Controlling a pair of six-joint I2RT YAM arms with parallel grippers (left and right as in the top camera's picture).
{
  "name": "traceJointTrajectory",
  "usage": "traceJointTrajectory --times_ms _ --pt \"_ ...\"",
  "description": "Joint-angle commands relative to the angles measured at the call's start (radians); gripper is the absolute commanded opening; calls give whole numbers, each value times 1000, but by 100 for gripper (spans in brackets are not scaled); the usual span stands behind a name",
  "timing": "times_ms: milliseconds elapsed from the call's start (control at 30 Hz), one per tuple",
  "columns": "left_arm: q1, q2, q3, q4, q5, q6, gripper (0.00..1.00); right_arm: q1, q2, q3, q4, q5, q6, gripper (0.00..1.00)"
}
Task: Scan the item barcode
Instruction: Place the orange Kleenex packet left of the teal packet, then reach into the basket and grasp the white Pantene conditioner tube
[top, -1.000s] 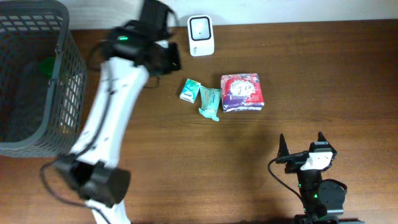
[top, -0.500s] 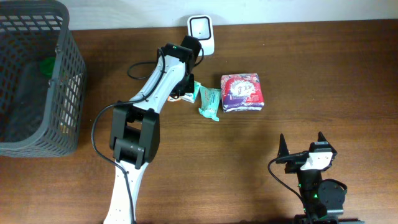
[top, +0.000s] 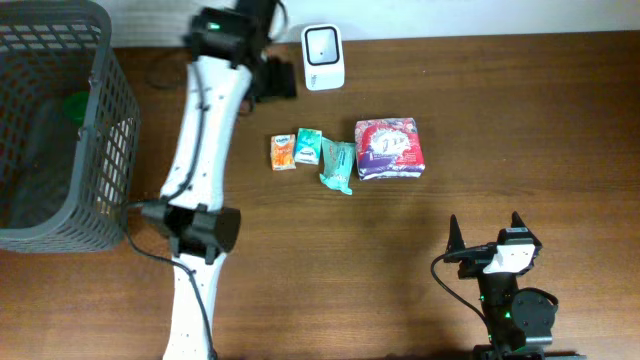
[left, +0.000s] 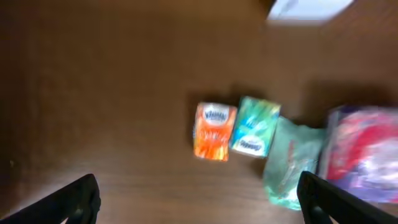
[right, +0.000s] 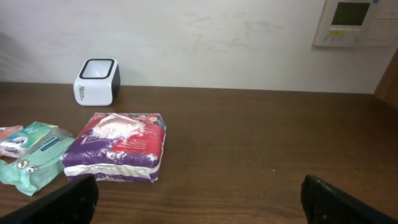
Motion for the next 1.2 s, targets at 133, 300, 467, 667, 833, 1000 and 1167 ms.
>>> traceJointTrajectory --times_ms 133,300,467,667,833,1000,1167 --pt "269 -188 245 0 135 30 99 9 -6 -9 -1 12 8 99" --pt "577 -219 234 0 135 11 99 9 -6 -9 -1 12 8 99" --pt "846 -217 100 43 76 82 99 9 -6 -9 -1 12 8 99" --pt "930 -217 -324 204 215 381 99 9 -6 -9 -1 12 8 99" --pt "919 -217 -617 307 375 693 99 9 -6 -9 -1 12 8 99" --pt "906 -217 -729 347 404 785 99 9 -6 -9 -1 12 8 99" --pt "903 -217 -835 385 359 828 100 9 -6 -9 -1 12 8 99"
